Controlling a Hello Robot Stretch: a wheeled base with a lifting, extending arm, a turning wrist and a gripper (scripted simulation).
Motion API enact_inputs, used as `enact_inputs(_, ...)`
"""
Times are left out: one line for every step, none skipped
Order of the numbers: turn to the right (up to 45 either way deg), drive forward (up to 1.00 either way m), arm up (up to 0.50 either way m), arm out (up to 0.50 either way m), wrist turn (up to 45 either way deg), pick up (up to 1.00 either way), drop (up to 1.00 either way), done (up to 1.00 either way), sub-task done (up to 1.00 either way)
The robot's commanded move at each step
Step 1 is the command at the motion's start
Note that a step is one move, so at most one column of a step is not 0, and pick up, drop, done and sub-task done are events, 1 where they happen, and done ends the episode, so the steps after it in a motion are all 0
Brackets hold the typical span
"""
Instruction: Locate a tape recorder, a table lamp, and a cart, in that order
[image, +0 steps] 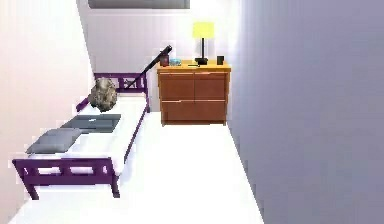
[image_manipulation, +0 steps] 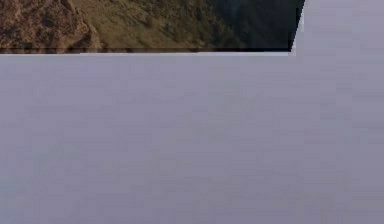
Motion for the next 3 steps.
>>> enact_inputs(0.0, 1.00, 0.00, 0.00, 0.0, 0.00, 0.00, 0.00, 0.00)
enact_inputs(0.0, 0.80, 0.00, 0.00, 0.0, 0.00, 0.00, 0.00, 0.00)
enact_inputs(0.0, 0.00, 0.00, 0.00, 0.0, 0.00, 0.00, 0.00, 1.00)
